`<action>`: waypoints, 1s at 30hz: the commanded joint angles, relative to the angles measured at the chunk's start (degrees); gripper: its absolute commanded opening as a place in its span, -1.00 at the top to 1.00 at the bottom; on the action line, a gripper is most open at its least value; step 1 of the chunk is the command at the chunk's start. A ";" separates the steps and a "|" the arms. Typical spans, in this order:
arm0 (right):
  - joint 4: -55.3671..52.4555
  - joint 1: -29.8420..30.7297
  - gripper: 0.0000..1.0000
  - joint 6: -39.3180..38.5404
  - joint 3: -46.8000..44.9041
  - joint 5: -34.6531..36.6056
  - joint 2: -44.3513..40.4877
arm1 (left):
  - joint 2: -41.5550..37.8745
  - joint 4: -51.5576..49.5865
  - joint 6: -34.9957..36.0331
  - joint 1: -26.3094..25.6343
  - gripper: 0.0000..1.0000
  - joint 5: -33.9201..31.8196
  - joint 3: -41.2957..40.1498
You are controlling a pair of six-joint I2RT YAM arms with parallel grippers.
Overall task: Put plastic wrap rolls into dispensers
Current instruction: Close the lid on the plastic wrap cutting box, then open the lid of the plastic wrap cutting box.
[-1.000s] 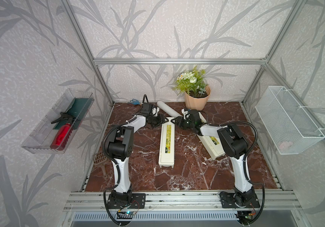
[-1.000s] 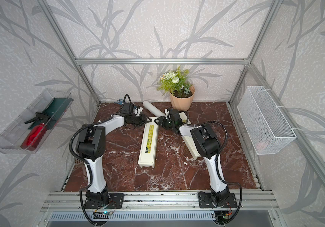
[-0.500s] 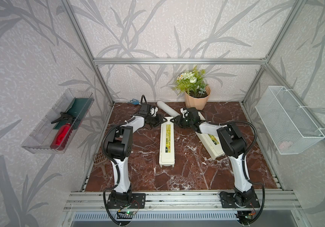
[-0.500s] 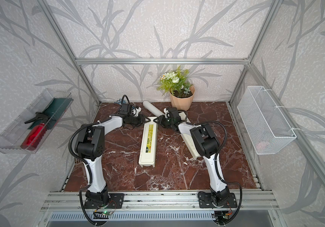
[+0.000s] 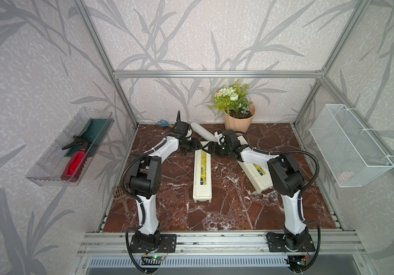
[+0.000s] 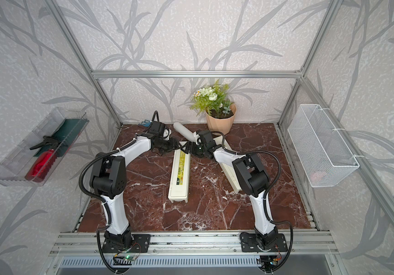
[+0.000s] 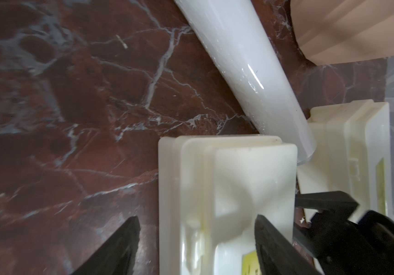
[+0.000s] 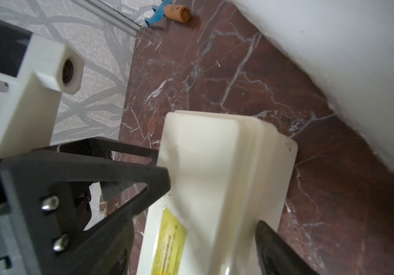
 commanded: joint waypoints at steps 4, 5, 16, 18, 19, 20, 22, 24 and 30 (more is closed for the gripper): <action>0.56 -2.32 -0.70 -3.88 -8.92 3.94 -13.21 | -10.16 -9.04 1.04 -7.83 -0.54 -13.06 -3.69; 0.23 -2.80 -0.70 -4.40 -10.61 4.17 -15.00 | -10.97 -9.60 0.61 -9.33 -0.54 -14.19 -4.53; -5.45 -5.45 -0.71 -10.92 -20.46 3.96 -26.56 | -10.51 -17.94 -5.48 -20.19 -0.54 -26.55 -7.56; -4.73 -6.07 -0.71 -10.48 -21.83 3.22 -27.21 | -10.29 -17.74 -6.39 -20.96 -0.54 -27.33 -8.25; -4.53 -6.18 -0.71 -10.47 -22.27 3.00 -27.35 | -10.29 -17.53 -6.74 -21.13 -0.54 -27.28 -8.49; -4.59 -6.37 -0.71 -10.47 -22.52 2.77 -27.53 | -10.21 -17.27 -7.13 -21.22 -0.54 -27.16 -8.83; -4.35 -6.46 -0.71 -10.47 -23.01 2.52 -27.75 | -10.02 -17.33 -7.67 -21.55 -0.55 -27.25 -9.04; -4.26 -6.63 -0.71 -10.47 -23.45 2.14 -27.77 | -9.59 -17.07 -8.01 -21.93 -0.56 -26.90 -9.24; -3.49 -6.82 -0.68 -10.45 -24.52 1.49 -27.92 | -6.87 -18.85 -8.35 -23.27 -0.56 -27.47 -7.47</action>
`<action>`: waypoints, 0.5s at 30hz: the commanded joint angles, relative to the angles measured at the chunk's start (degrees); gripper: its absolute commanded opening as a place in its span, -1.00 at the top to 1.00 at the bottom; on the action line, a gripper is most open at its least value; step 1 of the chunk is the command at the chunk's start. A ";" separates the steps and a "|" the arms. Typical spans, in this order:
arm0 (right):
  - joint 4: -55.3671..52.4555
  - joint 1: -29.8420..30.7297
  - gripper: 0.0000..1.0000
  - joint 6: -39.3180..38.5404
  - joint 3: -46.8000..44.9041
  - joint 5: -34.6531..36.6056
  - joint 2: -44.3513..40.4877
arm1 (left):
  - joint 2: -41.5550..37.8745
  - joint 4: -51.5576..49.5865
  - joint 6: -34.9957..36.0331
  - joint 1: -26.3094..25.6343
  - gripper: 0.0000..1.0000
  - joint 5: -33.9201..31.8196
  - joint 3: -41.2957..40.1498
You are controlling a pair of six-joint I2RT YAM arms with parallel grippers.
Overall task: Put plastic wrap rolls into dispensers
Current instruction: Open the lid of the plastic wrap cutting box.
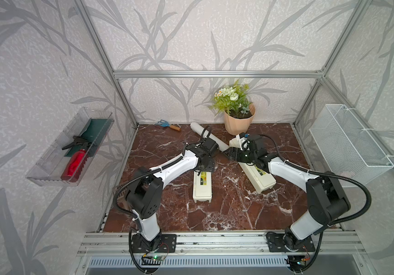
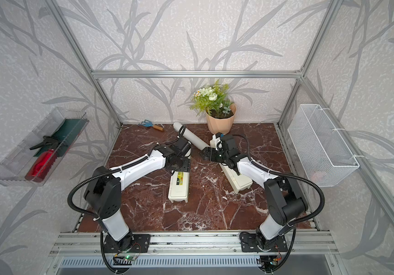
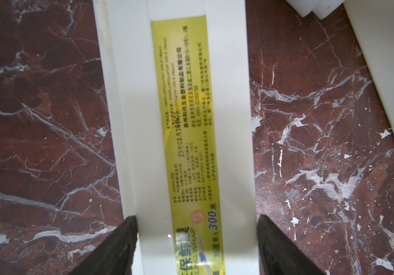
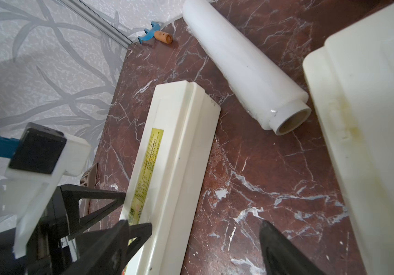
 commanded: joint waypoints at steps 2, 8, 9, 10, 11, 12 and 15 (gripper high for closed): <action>0.84 -0.23 -0.66 -1.06 -1.29 -1.24 -2.59 | 3.25 -4.72 -1.48 -1.09 -0.56 -2.00 0.68; 0.31 -0.42 -0.64 -1.51 -3.16 -0.95 -3.58 | 5.00 -6.61 -2.48 -1.53 -0.55 -3.06 1.98; 0.29 -0.44 -0.63 -1.51 -3.48 -0.94 -3.68 | 5.59 -7.00 -2.73 -1.67 -0.55 -3.06 2.23; 0.33 -0.43 -0.63 -1.41 -3.66 -0.98 -3.81 | 6.11 -7.34 -2.94 -1.83 -0.55 -3.14 2.44; 0.49 -0.55 -0.63 -1.33 -4.01 -1.02 -3.91 | 6.60 -7.54 -3.19 -2.03 -0.56 -3.06 2.60; 0.62 -0.57 -0.63 -1.17 -4.35 -0.95 -4.06 | 7.05 -7.56 -3.53 -2.22 -0.56 -3.14 2.64; 0.80 -0.55 -0.63 -1.16 -4.93 -0.81 -4.38 | 7.41 -6.71 -4.34 -2.40 -0.56 -2.62 2.00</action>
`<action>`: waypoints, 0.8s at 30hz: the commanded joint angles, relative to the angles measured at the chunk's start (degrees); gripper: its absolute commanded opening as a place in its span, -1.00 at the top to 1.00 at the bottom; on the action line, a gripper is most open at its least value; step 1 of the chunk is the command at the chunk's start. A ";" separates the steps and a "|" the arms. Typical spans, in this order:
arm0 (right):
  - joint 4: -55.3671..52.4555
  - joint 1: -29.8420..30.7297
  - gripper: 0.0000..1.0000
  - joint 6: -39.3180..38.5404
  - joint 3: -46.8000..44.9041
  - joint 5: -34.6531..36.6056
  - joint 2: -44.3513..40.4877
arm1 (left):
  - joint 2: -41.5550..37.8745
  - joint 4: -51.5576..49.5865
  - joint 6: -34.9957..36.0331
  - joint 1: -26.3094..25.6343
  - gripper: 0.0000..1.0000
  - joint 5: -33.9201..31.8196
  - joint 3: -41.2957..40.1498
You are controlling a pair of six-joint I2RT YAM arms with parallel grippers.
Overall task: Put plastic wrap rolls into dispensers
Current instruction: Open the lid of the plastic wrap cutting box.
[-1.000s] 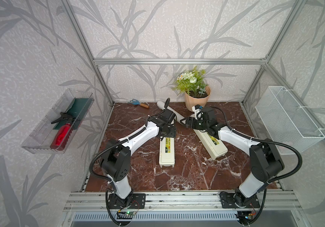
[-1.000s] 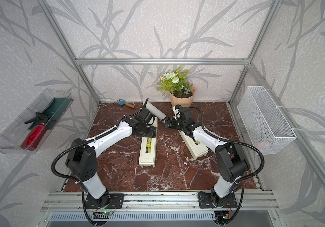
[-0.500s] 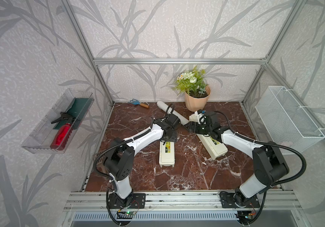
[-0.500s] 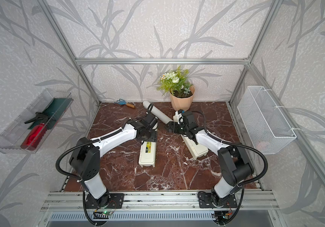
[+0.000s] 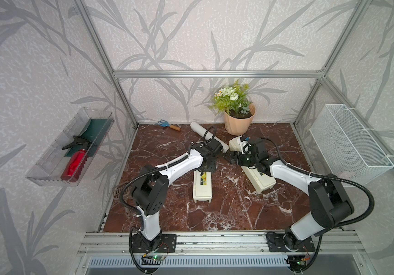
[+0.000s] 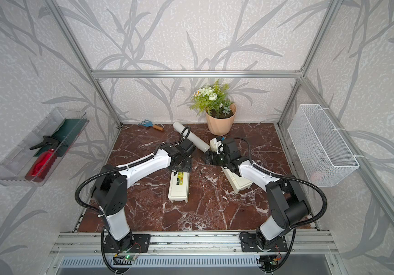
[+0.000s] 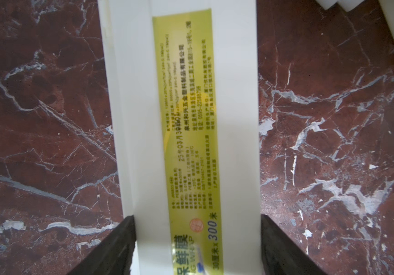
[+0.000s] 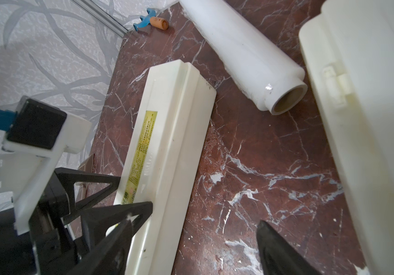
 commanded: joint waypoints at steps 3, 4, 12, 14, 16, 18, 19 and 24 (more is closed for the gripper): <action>0.77 -0.54 -0.63 -0.39 -0.88 -0.45 -2.17 | 3.71 -2.79 -2.10 -0.44 -0.56 1.52 -1.75; 0.85 -0.49 -0.63 -0.37 -0.95 -0.53 -2.21 | 4.02 -3.06 -2.43 -0.42 -0.55 1.72 -1.63; 2.55 -0.74 -0.62 0.66 -2.73 -1.52 -2.41 | 0.30 -3.66 0.34 -0.12 -0.34 2.35 -0.39; 4.19 -0.79 -0.62 0.58 -3.55 -2.95 -2.34 | -0.43 -3.79 2.01 0.21 -0.33 3.47 -0.19; 5.91 -0.87 -0.62 0.58 -4.07 -5.53 -1.59 | -1.25 -2.90 3.19 0.96 -0.32 6.43 -0.76; 6.66 -0.83 -0.62 0.40 -3.82 -8.74 -0.15 | -1.67 -2.39 3.96 1.98 -0.32 9.21 -1.30; 6.79 -0.84 -0.62 0.53 -3.79 -9.50 0.37 | -2.06 -1.90 4.49 2.43 -0.32 10.64 -1.84; 7.85 -0.74 -0.60 0.86 -3.82 -10.98 1.95 | -4.54 0.51 5.59 4.44 -0.30 15.31 -4.52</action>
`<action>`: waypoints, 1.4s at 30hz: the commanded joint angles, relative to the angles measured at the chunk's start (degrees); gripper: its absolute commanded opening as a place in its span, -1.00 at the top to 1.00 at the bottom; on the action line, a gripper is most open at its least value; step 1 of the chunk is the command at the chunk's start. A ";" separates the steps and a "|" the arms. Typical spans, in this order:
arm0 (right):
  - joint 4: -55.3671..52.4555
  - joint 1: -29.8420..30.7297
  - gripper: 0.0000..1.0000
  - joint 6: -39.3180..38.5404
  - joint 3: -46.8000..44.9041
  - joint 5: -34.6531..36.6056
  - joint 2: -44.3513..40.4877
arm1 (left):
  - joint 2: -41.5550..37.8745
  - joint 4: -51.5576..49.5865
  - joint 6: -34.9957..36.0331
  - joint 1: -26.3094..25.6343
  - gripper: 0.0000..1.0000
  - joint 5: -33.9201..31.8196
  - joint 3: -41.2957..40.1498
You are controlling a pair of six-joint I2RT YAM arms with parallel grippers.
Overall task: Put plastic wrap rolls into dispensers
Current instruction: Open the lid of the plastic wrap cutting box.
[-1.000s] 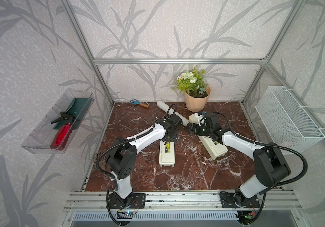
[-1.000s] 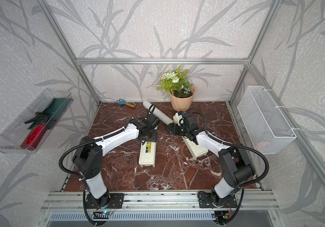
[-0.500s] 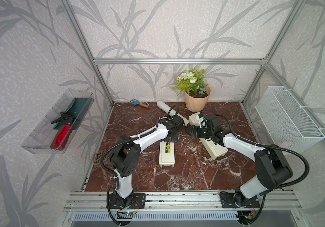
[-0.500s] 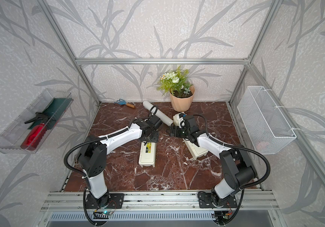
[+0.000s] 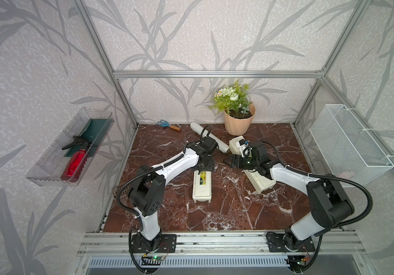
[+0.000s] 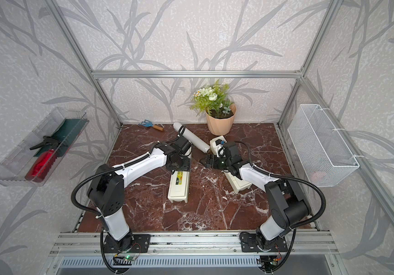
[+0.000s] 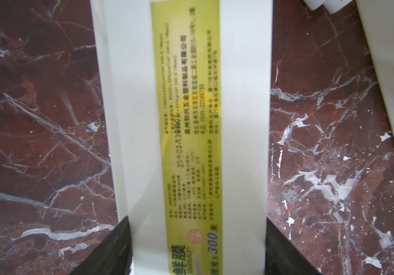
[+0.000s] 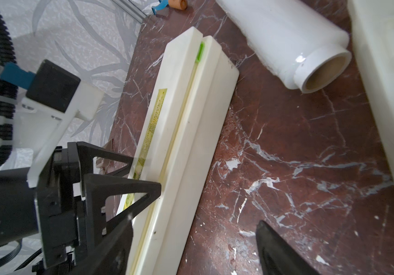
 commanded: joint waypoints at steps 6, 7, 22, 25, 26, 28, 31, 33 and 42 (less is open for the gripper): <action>-5.37 1.81 -0.28 -4.35 5.19 -1.59 3.24 | -4.49 2.48 5.07 4.62 -0.25 15.82 -5.45; -5.74 2.07 -0.20 -4.32 6.02 -1.82 4.02 | -4.85 3.24 5.73 5.50 -0.24 17.94 -5.91; -9.04 8.16 0.62 -4.05 23.97 -2.29 19.14 | -5.65 5.55 9.22 10.15 -0.18 29.18 -7.83; -10.29 8.85 0.62 -4.34 26.45 -1.82 21.11 | -5.85 6.34 9.10 10.84 -0.18 30.01 -8.34; -10.29 8.83 0.62 -4.18 26.89 -1.87 21.69 | -5.98 6.69 8.84 11.01 -0.18 30.04 -8.50; -9.16 9.01 0.63 -3.28 27.25 -2.54 22.35 | -6.21 7.32 8.95 11.31 -0.18 31.20 -8.79; -5.82 9.81 0.63 -1.77 26.89 -3.77 22.31 | -6.76 7.24 9.31 11.86 -0.30 31.33 -8.88; -4.17 10.92 0.63 -1.14 26.71 -4.25 21.98 | -8.26 7.40 8.86 12.72 -0.46 29.26 -9.41; -0.49 14.72 0.63 2.36 27.29 -3.12 23.31 | -22.13 10.97 6.67 21.91 -0.99 19.91 -14.86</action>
